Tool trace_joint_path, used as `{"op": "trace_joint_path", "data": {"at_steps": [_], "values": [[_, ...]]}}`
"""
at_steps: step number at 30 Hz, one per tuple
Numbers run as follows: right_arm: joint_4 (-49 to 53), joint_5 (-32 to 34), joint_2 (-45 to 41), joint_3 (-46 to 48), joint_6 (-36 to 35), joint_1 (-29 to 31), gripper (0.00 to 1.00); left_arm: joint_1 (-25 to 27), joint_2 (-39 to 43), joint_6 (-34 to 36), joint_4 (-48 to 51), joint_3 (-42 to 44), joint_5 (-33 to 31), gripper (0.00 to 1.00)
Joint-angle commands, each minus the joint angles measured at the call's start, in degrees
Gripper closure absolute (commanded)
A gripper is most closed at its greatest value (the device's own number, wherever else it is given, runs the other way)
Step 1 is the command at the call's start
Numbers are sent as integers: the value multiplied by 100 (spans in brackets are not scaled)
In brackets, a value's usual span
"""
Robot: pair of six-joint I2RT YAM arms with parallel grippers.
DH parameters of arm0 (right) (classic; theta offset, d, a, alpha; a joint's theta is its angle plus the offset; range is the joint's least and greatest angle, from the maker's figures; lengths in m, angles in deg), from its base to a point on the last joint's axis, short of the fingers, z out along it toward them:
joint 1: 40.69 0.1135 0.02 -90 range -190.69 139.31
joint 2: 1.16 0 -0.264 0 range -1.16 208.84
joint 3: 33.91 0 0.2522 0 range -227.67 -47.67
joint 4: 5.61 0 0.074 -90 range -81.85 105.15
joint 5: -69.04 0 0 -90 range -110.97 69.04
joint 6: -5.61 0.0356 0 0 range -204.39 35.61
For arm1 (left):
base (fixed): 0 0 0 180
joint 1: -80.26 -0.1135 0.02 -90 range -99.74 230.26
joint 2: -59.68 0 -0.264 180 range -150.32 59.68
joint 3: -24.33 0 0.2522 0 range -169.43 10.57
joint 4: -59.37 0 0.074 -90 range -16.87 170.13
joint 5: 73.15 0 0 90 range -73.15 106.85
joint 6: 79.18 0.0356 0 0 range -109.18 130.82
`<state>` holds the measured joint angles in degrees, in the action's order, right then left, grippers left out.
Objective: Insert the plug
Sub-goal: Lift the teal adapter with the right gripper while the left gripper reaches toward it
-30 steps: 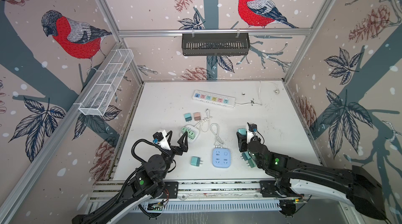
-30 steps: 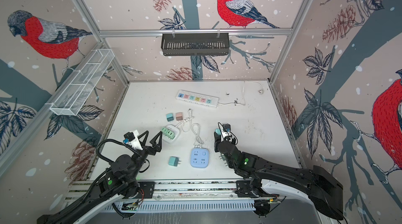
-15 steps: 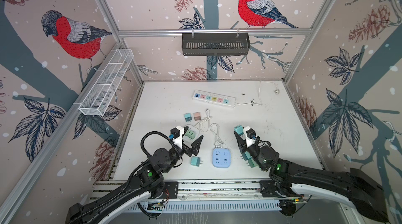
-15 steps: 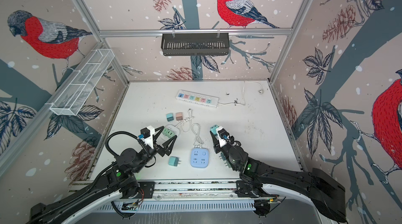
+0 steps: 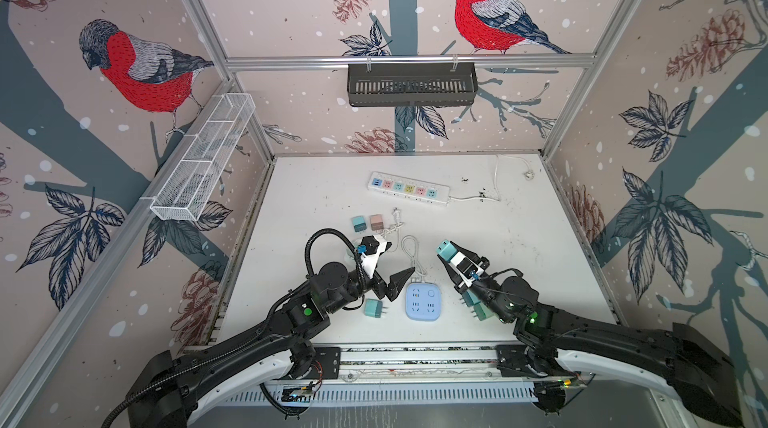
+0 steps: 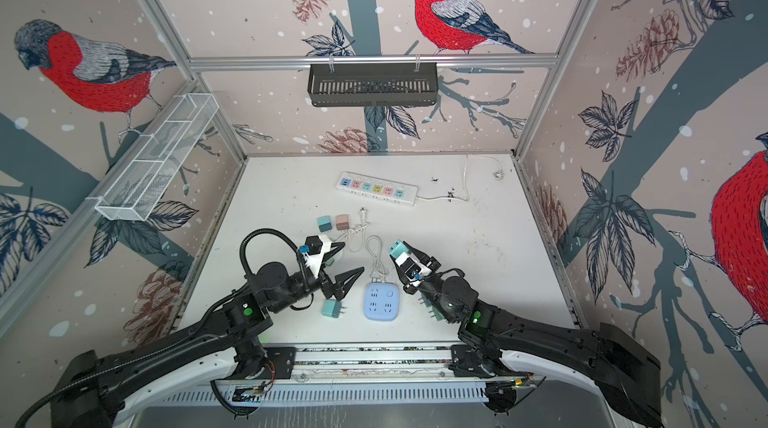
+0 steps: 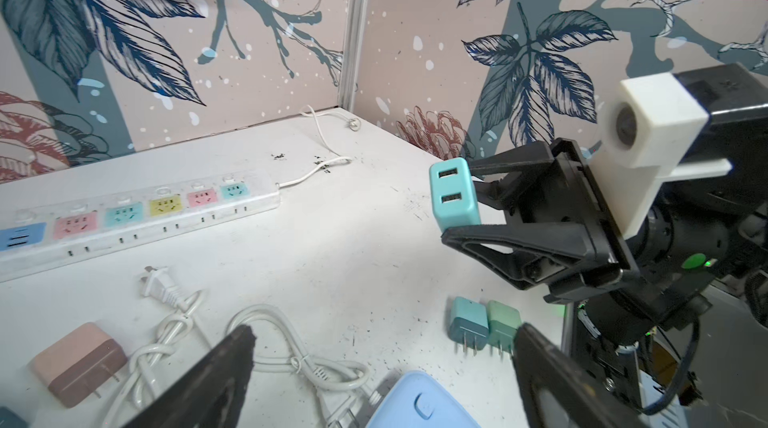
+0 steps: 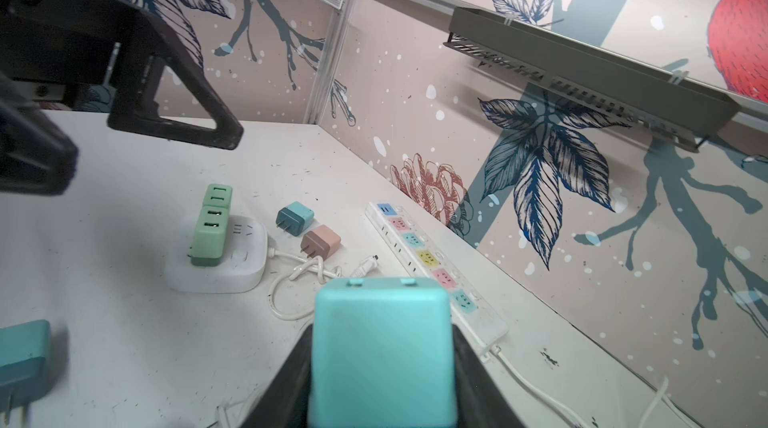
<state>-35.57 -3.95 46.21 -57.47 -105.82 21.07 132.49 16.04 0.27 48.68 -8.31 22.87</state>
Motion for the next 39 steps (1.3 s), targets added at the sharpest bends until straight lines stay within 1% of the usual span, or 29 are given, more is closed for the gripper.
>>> {"op": "trace_joint_path", "data": {"at_steps": [1,5,9,11,18,24,31,39], "values": [[-216,-436,-24,-32,-434,80,97,-2,-172,52,-171,-174,366,4],[-513,-400,-35,74,-687,106,97,-2,-337,-125,-54,-349,729,7],[-663,-766,-25,144,-955,111,96,-3,-404,-256,-183,-361,986,7],[-728,-831,-8,143,-1031,121,96,-2,-460,-311,-150,-418,1055,8],[-833,-929,110,128,-1452,178,93,15,-917,-474,4,-728,1436,15],[-860,-967,282,62,-1664,207,92,94,-1282,-410,159,-949,1401,21],[-825,-1046,352,66,-1870,268,89,200,-1424,-303,326,-1083,1167,23],[-669,-1019,347,44,-1995,351,87,292,-1664,-211,472,-1265,1162,31]]}}
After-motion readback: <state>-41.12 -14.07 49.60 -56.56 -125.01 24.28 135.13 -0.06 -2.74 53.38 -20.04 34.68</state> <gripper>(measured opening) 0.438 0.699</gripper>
